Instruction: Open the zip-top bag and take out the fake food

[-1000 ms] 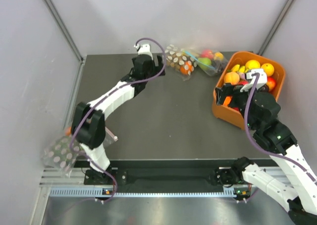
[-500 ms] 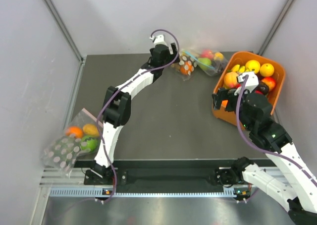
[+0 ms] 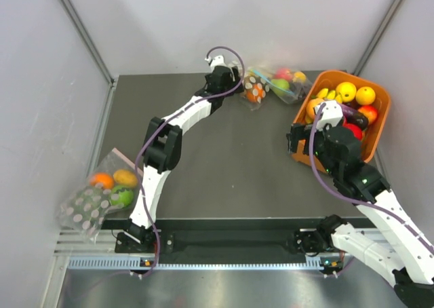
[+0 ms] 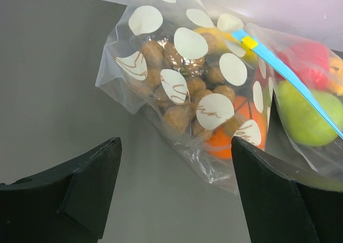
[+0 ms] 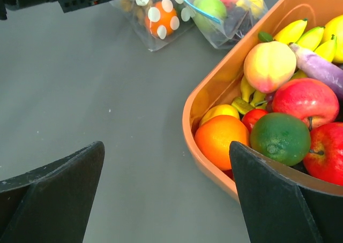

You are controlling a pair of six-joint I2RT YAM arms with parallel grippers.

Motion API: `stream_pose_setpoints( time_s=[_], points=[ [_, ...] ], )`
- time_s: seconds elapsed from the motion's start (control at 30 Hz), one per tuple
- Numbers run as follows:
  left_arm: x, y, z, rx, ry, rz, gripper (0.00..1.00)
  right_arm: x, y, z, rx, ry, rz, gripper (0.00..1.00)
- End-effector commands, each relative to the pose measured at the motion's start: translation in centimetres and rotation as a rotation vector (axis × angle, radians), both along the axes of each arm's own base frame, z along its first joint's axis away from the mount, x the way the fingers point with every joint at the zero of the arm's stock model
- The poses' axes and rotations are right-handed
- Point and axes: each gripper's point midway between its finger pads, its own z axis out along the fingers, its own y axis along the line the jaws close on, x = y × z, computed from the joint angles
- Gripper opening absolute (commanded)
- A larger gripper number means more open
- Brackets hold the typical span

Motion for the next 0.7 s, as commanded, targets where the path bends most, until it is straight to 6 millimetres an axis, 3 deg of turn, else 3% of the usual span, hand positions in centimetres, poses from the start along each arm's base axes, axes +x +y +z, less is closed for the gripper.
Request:
stream_pose_setpoints(
  time_s=[0.0,0.03,0.1,0.2,0.23,0.33,0.37,0.4,0.43,0.47,0.5,0.53,0.57,0.6,0.63,0.67],
  points=[
    [1.5,0.2,0.6,-0.039,-0.023,0.010,0.87,0.4,0.9,0.9,0.022,-0.034,0.026,1.00],
    [2.0,-0.1,1.3,-0.048,-0.040,0.008,0.84,0.4,1.0,0.8,0.020,-0.032,0.028,1.00],
    [2.5,-0.2,0.6,-0.040,-0.037,0.006,0.77,0.5,1.0,0.5,0.016,-0.028,0.029,1.00],
    [2.9,-0.2,0.0,-0.047,-0.043,0.005,0.56,0.7,1.0,0.3,0.003,-0.028,0.027,1.00],
    [3.1,-0.1,0.1,-0.054,-0.048,0.008,0.44,0.8,1.0,0.1,-0.002,-0.023,0.027,1.00],
    [3.3,-0.1,-0.1,-0.060,-0.050,-0.004,0.22,0.9,1.1,-0.2,-0.010,-0.016,0.027,1.00],
    [3.2,-0.2,0.1,-0.064,-0.051,-0.014,0.06,0.9,1.1,-0.2,-0.010,-0.016,0.027,1.00],
    [3.0,0.0,-0.3,-0.057,-0.040,-0.018,0.01,1.0,1.1,-0.4,-0.013,-0.013,0.027,1.00],
    [2.7,-0.1,-0.5,-0.050,-0.035,-0.029,0.00,1.0,1.1,-0.6,-0.015,-0.007,0.027,1.00],
    [2.6,-0.2,1.2,-0.068,-0.067,-0.049,0.00,1.0,1.1,-0.7,-0.015,-0.007,0.027,1.00],
    [1.6,0.1,-0.3,-0.044,-0.039,-0.066,0.00,1.0,1.1,-0.7,-0.016,-0.009,0.027,1.00],
    [1.2,0.3,-0.3,-0.039,-0.039,-0.075,0.00,1.0,1.2,-0.7,-0.015,-0.009,0.030,1.00],
    [0.4,0.5,2.0,-0.050,-0.070,-0.085,0.00,1.1,1.2,-0.8,-0.013,-0.007,0.028,1.00],
    [-0.8,0.9,0.2,-0.039,-0.042,-0.107,0.00,1.0,1.3,-0.8,-0.012,-0.006,0.032,1.00],
    [-1.6,1.2,0.4,-0.025,-0.049,-0.123,0.00,1.0,1.3,-0.7,-0.010,-0.007,0.033,1.00],
    [-2.5,1.5,2.7,-0.033,-0.083,-0.136,0.00,1.1,1.4,-0.8,-0.009,-0.004,0.034,1.00]
  ],
)
